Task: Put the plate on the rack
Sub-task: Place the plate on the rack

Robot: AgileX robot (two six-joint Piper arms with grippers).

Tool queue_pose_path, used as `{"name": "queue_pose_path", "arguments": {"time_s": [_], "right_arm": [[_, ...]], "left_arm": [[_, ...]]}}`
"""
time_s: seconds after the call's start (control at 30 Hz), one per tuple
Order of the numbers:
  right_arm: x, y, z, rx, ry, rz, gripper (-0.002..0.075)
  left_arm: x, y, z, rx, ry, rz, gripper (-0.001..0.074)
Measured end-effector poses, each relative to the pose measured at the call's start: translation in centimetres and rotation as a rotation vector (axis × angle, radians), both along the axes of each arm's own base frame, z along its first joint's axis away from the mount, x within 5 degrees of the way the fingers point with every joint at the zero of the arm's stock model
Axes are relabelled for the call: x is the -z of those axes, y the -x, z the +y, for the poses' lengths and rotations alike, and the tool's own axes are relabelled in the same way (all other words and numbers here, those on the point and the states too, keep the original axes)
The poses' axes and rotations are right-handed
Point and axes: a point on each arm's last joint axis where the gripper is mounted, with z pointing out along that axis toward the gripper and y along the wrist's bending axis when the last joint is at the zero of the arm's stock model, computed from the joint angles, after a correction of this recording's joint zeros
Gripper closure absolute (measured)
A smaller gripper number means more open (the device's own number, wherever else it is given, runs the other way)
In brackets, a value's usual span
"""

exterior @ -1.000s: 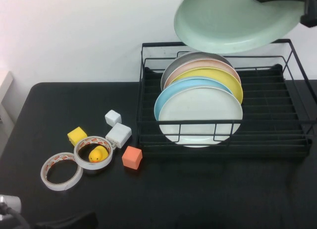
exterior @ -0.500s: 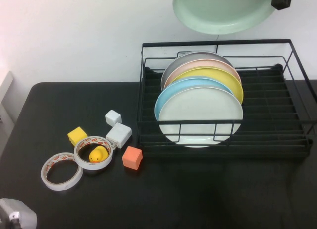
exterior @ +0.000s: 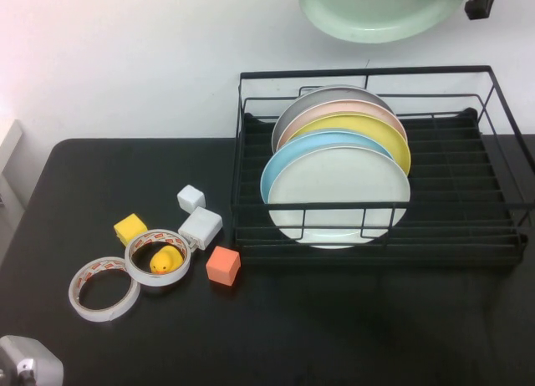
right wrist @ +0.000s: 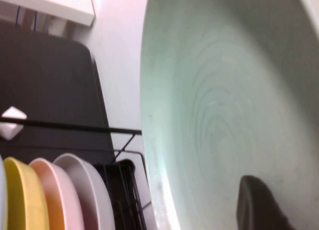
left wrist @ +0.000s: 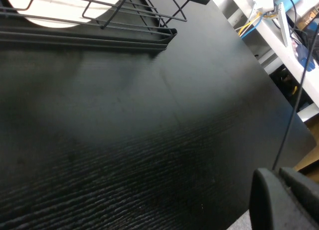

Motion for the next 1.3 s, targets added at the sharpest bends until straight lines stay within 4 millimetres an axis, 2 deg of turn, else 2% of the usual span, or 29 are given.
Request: {"name": "queue_pose_path", "arguments": {"time_s": [0.5,0.83,1.13,1.3], "right_arm": [[6.4,-3.9,0.3,0.033,-0.191,0.073,0.0578],[10.1,-4.9,0.5,0.020,-0.214,0.158,0.0578],[11.9,-5.0,0.9,-0.012,-0.219,0.225,0.0578],[13.9,-5.3,1.3,-0.015,-0.215,0.268,0.0578]], "left_arm": [[0.0,0.0,0.0,0.001,-0.003,-0.002,0.0736],[0.0,0.0,0.0,0.000,-0.004,-0.002,0.0736],[0.0,0.0,0.0,-0.002,-0.004,-0.002,0.0736],[0.0,0.0,0.0,-0.002,-0.004,-0.002,0.0736]]}}
